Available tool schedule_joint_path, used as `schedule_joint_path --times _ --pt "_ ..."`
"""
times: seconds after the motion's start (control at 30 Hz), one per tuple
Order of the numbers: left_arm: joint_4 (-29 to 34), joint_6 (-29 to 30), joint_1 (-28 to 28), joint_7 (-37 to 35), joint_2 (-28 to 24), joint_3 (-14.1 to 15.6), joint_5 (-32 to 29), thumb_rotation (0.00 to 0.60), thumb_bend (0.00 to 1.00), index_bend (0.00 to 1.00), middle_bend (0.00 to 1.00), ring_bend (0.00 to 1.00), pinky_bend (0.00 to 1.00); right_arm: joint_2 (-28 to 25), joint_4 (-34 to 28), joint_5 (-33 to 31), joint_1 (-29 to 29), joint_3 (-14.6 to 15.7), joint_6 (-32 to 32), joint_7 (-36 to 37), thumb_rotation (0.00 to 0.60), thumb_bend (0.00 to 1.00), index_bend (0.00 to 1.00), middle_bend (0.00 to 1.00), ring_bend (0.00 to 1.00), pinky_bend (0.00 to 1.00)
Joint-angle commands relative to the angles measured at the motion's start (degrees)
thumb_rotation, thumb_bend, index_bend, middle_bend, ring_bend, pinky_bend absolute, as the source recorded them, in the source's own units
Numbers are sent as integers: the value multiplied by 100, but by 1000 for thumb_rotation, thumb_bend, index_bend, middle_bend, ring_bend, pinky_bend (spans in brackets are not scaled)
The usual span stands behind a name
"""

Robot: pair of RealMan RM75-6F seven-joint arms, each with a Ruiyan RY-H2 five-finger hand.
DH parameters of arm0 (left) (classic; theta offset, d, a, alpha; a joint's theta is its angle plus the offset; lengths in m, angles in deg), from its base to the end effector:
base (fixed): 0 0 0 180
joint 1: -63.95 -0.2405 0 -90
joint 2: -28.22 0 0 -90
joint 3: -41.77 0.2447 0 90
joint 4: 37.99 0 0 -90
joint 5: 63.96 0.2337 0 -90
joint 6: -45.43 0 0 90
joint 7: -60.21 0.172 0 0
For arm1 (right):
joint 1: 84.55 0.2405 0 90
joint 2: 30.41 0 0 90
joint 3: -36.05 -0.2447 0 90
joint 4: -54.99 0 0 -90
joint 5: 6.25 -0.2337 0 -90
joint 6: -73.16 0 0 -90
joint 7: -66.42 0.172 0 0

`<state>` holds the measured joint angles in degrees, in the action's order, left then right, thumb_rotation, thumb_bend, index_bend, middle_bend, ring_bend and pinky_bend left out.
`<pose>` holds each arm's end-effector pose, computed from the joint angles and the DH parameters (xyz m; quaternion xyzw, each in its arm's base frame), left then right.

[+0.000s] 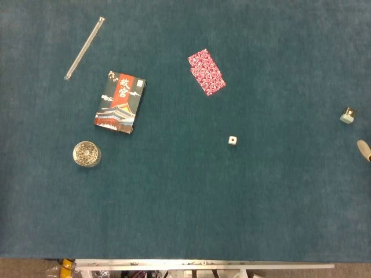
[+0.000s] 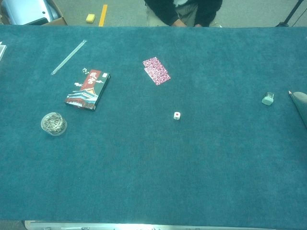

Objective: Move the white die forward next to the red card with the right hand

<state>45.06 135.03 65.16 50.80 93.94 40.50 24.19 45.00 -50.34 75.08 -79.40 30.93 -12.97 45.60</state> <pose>-0.3442 0.1843 0.1467 -0.5761 -0.3907 -0.4024 0.5946 -0.2373 -0.2129 0.0721 0.5647 -0.4160 0.4009 0.5894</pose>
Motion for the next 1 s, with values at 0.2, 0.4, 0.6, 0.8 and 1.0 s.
schedule_joint_path --times 0.2,0.4,0.6,0.8,1.0 --pt "26 6 -5 31 11 6 8 600 392 290 216 143 109 -44 -4 38 -7 5 -15 45 600 146 149 105 0 0" --pt "10 13 -17 -4 5 -3 -16 600 392 290 217 143 109 -62 -36 190 57 57 97 227 600 145 156 104 0 0" --pt "6 41 -27 -13 3 0 5 600 392 290 216 143 109 -115 -62 573 337 140 507 731 600 146 240 130 0 0" --pt "17 82 -55 -11 -15 7 15 600 392 290 216 143 109 -80 -100 553 813 61 1211 626 600 154 397 163 0 0" --pt "7 116 -92 -22 -7 37 39 600 393 290 216 143 109 153 -119 46 1402 -153 2066 173 600 171 472 189 0 0"
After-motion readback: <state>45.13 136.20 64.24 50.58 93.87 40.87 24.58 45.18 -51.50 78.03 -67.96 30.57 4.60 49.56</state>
